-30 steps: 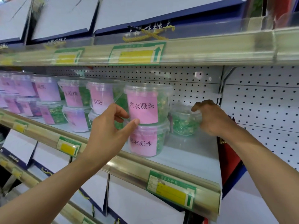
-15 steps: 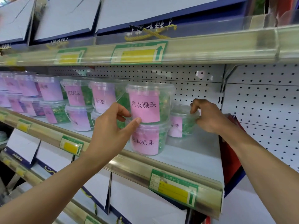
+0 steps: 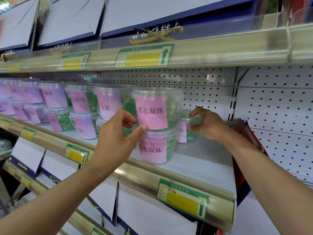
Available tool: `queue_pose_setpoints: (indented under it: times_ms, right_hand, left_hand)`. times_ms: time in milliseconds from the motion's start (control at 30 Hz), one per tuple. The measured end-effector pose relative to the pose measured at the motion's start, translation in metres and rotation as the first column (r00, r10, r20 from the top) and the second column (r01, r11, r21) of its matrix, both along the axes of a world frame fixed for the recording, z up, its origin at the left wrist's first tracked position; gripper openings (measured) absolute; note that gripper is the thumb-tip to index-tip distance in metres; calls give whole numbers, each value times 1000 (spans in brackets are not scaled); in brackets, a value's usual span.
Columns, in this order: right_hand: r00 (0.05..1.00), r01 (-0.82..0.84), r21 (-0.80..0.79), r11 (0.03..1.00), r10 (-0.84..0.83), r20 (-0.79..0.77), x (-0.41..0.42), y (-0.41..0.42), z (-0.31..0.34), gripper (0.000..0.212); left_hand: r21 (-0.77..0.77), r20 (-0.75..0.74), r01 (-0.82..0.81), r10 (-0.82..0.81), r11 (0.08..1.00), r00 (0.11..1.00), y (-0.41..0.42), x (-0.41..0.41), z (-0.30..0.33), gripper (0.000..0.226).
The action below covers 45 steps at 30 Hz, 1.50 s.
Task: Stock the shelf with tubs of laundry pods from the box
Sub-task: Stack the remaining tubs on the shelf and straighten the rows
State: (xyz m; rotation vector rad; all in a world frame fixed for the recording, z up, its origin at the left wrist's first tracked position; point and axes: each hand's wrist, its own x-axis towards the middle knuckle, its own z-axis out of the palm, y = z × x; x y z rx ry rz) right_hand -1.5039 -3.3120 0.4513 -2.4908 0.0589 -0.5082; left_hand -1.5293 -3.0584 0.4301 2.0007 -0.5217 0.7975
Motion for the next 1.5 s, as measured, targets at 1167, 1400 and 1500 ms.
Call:
queue_pose_setpoints:
  times_ms: [1167,1400,1500]
  right_hand:
    - [943,235,-89,968,-204,264,-73,65,3,27]
    - [871,276,-108,955,-201,449,-98,142,-12,20]
    - [860,396,-100,913,-331,389,-93,163,-18,26]
  left_hand:
    - [169,203,45,-79,985,976,76,16,-1,27]
    - [266,155,73,-117,961,981,115,60,-4,31]
    - [319,106,144,-186,937,977,121,70,-2,32]
